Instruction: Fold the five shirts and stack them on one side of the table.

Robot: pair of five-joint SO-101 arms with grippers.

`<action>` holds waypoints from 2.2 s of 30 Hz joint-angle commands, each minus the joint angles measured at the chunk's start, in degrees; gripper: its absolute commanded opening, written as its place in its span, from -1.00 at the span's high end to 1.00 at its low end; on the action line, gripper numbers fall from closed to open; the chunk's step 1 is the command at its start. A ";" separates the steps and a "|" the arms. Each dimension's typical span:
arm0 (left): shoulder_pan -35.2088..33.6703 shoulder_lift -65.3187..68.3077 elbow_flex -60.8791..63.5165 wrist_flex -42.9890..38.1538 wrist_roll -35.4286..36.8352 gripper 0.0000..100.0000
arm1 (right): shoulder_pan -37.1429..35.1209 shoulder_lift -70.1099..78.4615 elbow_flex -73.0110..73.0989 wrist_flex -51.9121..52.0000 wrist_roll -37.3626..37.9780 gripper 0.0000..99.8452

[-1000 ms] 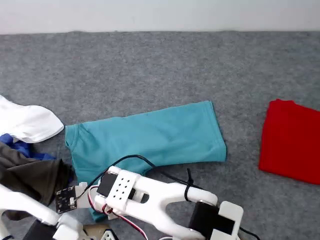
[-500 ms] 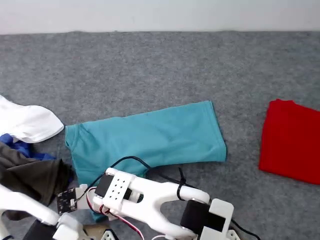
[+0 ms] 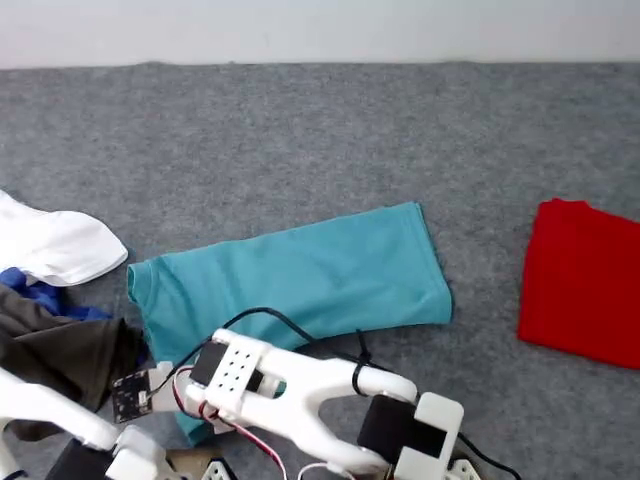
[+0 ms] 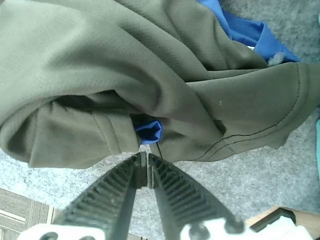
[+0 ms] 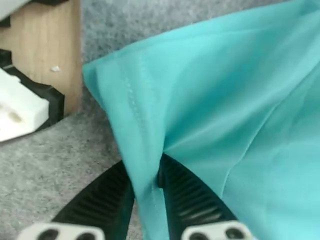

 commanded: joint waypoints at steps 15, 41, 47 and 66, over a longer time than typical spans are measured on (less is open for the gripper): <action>0.26 -0.62 -1.89 0.00 -0.26 0.96 | 9.27 -0.13 -15.12 6.29 -0.44 0.97; 0.26 -0.62 -1.89 0.44 -0.26 0.96 | 25.80 14.11 -35.96 7.87 -9.58 0.50; 0.26 -0.62 -1.89 0.44 -0.26 0.96 | 26.86 13.76 -41.32 15.52 -10.90 0.55; 0.35 -0.62 -1.98 1.41 -0.26 0.96 | 9.80 12.09 -47.74 41.54 -13.63 0.98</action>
